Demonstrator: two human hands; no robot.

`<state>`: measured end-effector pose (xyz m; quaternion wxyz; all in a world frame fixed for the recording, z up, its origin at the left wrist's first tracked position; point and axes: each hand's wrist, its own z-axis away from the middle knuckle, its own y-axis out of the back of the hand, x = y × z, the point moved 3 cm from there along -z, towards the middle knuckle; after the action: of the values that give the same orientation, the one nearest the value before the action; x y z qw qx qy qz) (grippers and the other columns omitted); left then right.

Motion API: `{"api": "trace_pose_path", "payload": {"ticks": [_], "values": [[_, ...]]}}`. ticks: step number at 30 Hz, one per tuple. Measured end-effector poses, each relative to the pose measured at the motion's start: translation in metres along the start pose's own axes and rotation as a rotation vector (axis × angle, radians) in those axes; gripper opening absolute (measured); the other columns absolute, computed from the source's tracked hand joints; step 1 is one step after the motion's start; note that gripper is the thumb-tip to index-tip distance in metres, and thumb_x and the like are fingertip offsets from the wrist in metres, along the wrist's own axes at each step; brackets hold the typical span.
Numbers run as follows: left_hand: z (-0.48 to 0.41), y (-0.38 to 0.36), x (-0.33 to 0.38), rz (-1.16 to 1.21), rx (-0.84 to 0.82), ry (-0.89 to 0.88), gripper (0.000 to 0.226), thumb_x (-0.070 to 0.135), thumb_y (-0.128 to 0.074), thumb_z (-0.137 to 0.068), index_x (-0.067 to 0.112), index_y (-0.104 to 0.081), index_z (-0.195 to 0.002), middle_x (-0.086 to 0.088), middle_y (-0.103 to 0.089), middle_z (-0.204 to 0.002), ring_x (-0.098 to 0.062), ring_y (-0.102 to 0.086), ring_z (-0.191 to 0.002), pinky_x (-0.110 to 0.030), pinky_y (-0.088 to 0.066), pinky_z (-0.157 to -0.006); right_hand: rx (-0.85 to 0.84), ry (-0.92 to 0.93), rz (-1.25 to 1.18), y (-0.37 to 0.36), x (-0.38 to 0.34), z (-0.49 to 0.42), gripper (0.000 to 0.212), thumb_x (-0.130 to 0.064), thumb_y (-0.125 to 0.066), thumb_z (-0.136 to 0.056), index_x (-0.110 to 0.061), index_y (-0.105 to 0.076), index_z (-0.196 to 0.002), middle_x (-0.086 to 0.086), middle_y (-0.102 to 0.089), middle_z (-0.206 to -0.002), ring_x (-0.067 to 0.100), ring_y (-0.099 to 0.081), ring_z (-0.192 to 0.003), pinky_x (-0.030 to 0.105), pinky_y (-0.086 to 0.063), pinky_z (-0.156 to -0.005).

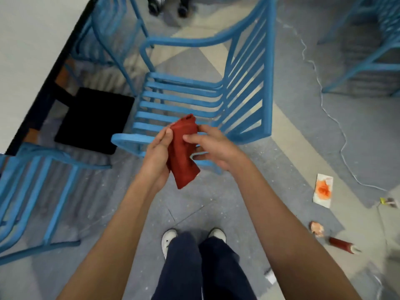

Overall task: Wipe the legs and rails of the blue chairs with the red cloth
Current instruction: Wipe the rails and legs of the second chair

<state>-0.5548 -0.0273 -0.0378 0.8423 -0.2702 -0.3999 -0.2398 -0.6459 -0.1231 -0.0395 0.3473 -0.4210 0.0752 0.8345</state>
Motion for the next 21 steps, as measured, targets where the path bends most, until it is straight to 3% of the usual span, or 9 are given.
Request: {"api": "trace_pose_path", "payload": {"ticks": [5,8,14,18,21], "values": [[-0.024,-0.039,0.046,0.068,-0.011,-0.072,0.034,0.026,-0.040,-0.100,0.008,-0.053,-0.126,-0.011,-0.064,-0.116,-0.022,-0.062,-0.102,-0.040,-0.051,-0.093,0.030,0.085,-0.008,0.024,-0.077,-0.013,0.008,-0.010,-0.067,-0.086,-0.010,-0.066,-0.093,0.005,-0.067,-0.080,0.018,-0.064,-0.075,0.036,-0.054,-0.079],[-0.045,-0.049,0.055,0.090,-0.012,-0.025,0.043,0.040,-0.043,-0.097,0.011,-0.057,-0.124,-0.010,-0.066,-0.114,-0.023,-0.062,-0.104,-0.041,-0.052,-0.089,0.018,0.098,0.016,0.033,-0.113,-0.031,0.012,-0.011,-0.067,-0.086,-0.008,-0.067,-0.098,0.006,-0.068,-0.082,0.019,-0.064,-0.078,0.034,-0.052,-0.078],[-0.112,-0.075,0.076,-0.074,0.001,0.085,0.036,0.060,-0.051,-0.085,0.027,-0.063,-0.095,0.005,-0.066,-0.089,-0.008,-0.063,-0.079,-0.029,-0.051,-0.069,0.055,0.088,0.047,0.073,-0.180,-0.079,0.016,-0.012,-0.065,-0.088,-0.006,-0.066,-0.103,0.008,-0.068,-0.090,0.021,-0.064,-0.083,0.034,-0.052,-0.075],[-0.150,-0.108,0.096,-0.090,-0.057,0.138,0.037,0.066,-0.052,-0.080,0.032,-0.064,-0.088,0.009,-0.068,-0.084,-0.010,-0.064,-0.087,-0.033,-0.050,-0.076,0.079,0.048,-0.023,0.102,-0.213,-0.108,0.016,-0.012,-0.062,-0.090,-0.005,-0.065,-0.105,0.007,-0.068,-0.086,0.019,-0.065,-0.076,0.031,-0.053,-0.070],[-0.178,-0.139,0.112,-0.038,-0.090,0.153,0.042,0.063,-0.051,-0.083,0.027,-0.066,-0.099,0.003,-0.071,-0.095,-0.013,-0.065,-0.092,-0.032,-0.052,-0.080,0.071,0.010,-0.021,0.123,-0.235,-0.131,0.020,-0.013,-0.062,-0.090,-0.003,-0.065,-0.107,0.008,-0.068,-0.085,0.019,-0.065,-0.075,0.032,-0.054,-0.073]]}}
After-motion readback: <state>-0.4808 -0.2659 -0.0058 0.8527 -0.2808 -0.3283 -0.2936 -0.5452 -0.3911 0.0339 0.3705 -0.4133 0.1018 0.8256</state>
